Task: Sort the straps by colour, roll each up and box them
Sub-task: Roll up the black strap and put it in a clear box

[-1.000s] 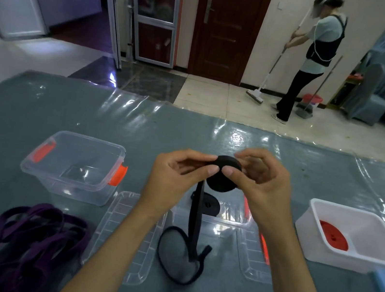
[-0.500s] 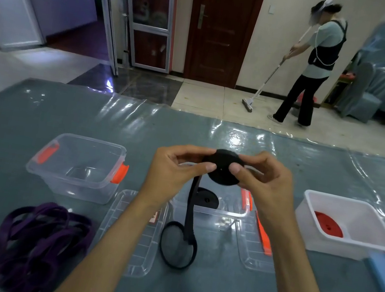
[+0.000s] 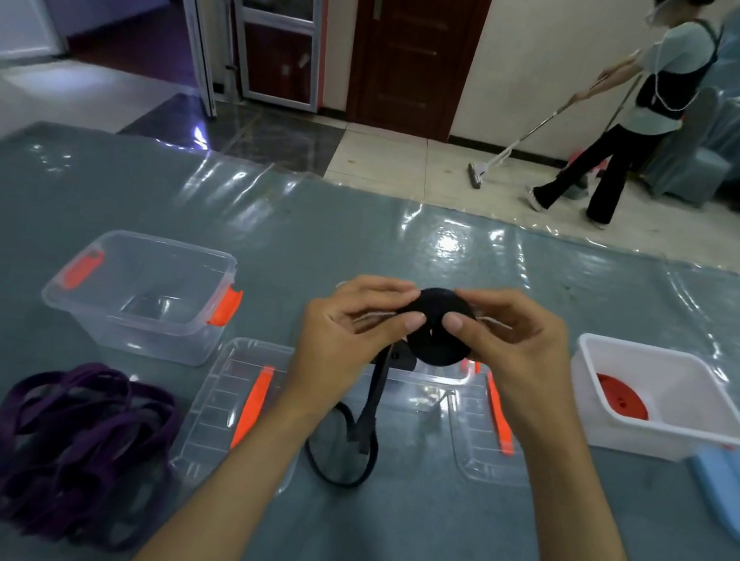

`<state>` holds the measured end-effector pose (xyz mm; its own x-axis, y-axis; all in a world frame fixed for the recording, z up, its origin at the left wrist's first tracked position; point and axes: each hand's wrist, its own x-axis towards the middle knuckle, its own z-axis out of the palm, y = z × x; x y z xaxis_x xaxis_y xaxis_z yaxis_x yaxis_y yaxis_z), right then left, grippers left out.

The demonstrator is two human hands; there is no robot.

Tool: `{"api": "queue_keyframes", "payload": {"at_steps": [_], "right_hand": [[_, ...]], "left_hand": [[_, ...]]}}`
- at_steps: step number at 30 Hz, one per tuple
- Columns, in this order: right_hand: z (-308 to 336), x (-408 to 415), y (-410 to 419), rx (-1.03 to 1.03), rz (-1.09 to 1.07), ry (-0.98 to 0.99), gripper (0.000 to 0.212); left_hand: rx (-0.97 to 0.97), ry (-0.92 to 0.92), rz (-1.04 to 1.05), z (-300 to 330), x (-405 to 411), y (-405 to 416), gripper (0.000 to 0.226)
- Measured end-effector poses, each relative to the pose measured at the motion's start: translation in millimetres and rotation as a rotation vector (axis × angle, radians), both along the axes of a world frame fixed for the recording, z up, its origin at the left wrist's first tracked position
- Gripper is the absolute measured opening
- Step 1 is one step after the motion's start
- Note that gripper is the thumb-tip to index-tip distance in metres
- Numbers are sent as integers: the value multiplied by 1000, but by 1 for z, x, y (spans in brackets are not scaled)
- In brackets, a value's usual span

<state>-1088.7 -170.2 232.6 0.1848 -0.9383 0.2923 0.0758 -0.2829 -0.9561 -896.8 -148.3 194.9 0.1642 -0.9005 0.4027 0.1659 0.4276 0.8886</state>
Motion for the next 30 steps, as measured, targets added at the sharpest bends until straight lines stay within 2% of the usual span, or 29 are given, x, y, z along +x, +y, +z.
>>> {"api": "queue_keyframes", "payload": {"at_steps": [3, 7, 9, 11, 13, 16, 21, 26, 30], "right_hand": [[-5, 7, 5, -3, -27, -82, 24], [-5, 6, 6, 3, -8, -47, 29], [-2, 8, 5, -33, -37, -60, 34], [-2, 10, 3, -30, -60, -115, 29], [-2, 9, 0, -20, -31, -74, 23], [3, 3, -5, -33, 29, 58, 31], [4, 4, -9, -94, -53, -63, 24], [15, -3, -14, -45, 22, 60, 35], [22, -5, -20, -101, -62, -30, 30]], "left_hand": [[-2, -20, -57, 7, 6, -2, 28], [13, -6, -39, 11, 6, -3, 18], [21, 14, -49, 8, 4, -2, 22], [25, 20, -102, 6, 7, -2, 28], [32, -5, -108, 5, 12, -3, 28], [40, -35, -45, 5, 11, -3, 24], [6, -55, -110, 10, 11, -8, 32], [-33, -38, -55, 16, 11, -17, 24], [-16, -46, -166, 18, 12, -24, 39]]}}
